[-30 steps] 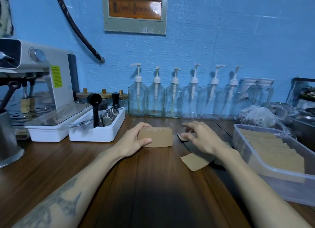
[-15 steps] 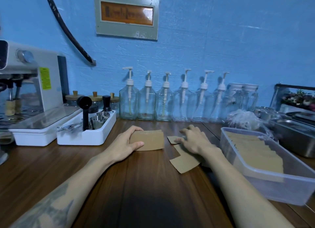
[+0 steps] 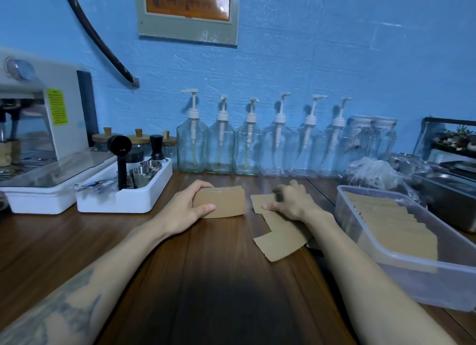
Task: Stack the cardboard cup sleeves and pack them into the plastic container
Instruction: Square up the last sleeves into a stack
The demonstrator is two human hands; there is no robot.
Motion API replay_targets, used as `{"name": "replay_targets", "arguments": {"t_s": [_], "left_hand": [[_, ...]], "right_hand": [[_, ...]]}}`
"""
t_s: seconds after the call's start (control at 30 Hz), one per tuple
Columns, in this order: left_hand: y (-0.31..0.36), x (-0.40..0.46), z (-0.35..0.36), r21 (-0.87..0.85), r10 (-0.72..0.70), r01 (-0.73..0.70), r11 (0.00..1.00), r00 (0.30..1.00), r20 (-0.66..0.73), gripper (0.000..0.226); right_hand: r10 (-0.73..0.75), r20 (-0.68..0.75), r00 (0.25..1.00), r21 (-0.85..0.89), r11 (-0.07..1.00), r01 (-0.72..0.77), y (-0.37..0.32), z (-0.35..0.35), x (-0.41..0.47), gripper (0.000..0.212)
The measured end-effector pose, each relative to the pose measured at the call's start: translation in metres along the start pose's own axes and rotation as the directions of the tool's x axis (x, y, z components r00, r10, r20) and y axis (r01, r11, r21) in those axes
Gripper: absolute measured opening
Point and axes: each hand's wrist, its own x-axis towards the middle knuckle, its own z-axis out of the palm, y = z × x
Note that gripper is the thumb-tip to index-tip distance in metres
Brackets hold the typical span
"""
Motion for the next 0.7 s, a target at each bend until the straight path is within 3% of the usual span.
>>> {"name": "replay_targets", "arguments": {"t_s": [0.23, 0.4, 0.5, 0.6, 0.7], "left_hand": [[0.0, -0.003, -0.003, 0.009, -0.018, 0.018, 1.0, 1.0, -0.019, 0.036], [0.0, -0.003, -0.003, 0.022, -0.029, 0.029, 0.999, 1.0, -0.011, 0.036], [0.0, -0.003, -0.003, 0.037, -0.036, 0.036, 0.999, 0.999, 0.007, 0.034], [0.001, -0.004, -0.003, 0.053, -0.052, 0.05, 0.997, 0.998, 0.035, 0.032], [0.004, -0.005, -0.002, 0.049, -0.069, 0.066, 0.997, 0.997, 0.046, 0.026]], "right_hand": [[-0.141, -0.226, 0.964, 0.21, 0.959, 0.19, 0.002, -0.005, -0.003, 0.011], [-0.161, -0.322, 0.933, 0.22, 0.946, 0.239, -0.008, -0.011, -0.009, 0.016], [-0.051, -0.428, 0.902, 0.453, 0.852, 0.263, -0.022, -0.019, -0.012, 0.01], [-0.005, -0.431, 0.902, 0.727, 0.59, 0.35, -0.04, -0.026, -0.021, 0.03], [-0.126, -0.35, 0.928, 0.799, 0.478, 0.366, -0.05, -0.023, -0.033, 0.079]]}}
